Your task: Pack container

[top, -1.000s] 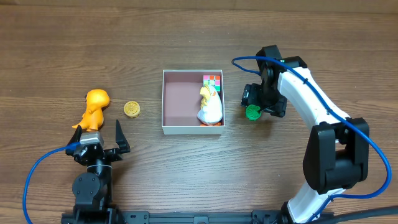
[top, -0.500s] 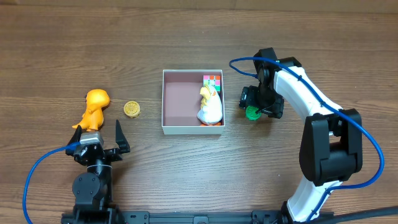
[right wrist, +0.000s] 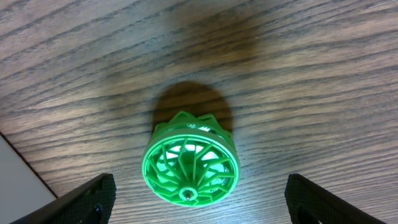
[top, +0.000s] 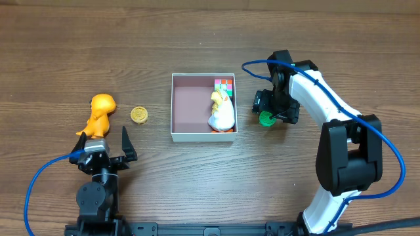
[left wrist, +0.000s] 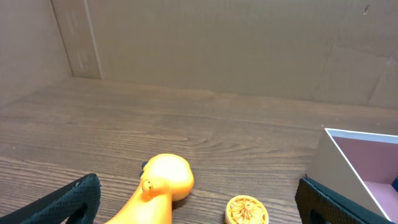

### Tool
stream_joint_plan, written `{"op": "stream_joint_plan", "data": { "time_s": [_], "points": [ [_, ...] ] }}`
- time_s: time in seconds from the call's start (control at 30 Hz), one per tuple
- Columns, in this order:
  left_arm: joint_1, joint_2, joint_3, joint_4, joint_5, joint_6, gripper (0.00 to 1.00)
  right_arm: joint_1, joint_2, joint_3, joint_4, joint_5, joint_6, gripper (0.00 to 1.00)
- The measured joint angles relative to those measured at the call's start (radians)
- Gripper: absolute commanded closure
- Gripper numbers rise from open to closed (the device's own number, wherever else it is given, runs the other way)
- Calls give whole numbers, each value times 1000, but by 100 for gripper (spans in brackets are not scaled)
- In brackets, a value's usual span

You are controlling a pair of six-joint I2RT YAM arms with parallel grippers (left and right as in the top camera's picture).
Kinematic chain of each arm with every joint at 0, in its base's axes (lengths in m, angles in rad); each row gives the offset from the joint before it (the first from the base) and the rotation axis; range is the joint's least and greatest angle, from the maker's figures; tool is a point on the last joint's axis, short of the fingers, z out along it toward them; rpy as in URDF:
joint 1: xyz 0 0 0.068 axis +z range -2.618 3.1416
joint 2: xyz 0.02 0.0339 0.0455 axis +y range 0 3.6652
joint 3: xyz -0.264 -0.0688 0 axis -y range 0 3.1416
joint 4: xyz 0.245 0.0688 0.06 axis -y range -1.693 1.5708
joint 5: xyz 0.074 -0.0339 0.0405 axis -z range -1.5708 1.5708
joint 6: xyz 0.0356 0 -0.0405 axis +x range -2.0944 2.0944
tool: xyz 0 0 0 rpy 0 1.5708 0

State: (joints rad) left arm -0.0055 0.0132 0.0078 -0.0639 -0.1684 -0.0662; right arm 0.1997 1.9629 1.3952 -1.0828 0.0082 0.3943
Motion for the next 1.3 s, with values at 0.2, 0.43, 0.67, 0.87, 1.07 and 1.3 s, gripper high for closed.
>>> {"op": "stream_joint_plan", "data": {
  "time_s": [0.2,0.43,0.67,0.87,1.07,1.3],
  "points": [
    [0,0,0,0,0,0,0,0,26,0,16,0,-2,11],
    [0,0,0,0,0,0,0,0,34,0,17,1,-2,11],
    [0,0,0,0,0,0,0,0,34,0,21,23,-2,10],
    [0,0,0,0,0,0,0,0,34,0,28,26,-2,9],
    [0,0,0,0,0,0,0,0,34,0,35,26,-2,7],
    [0,0,0,0,0,0,0,0,34,-2,58,26,-2,7]
  ]
}}
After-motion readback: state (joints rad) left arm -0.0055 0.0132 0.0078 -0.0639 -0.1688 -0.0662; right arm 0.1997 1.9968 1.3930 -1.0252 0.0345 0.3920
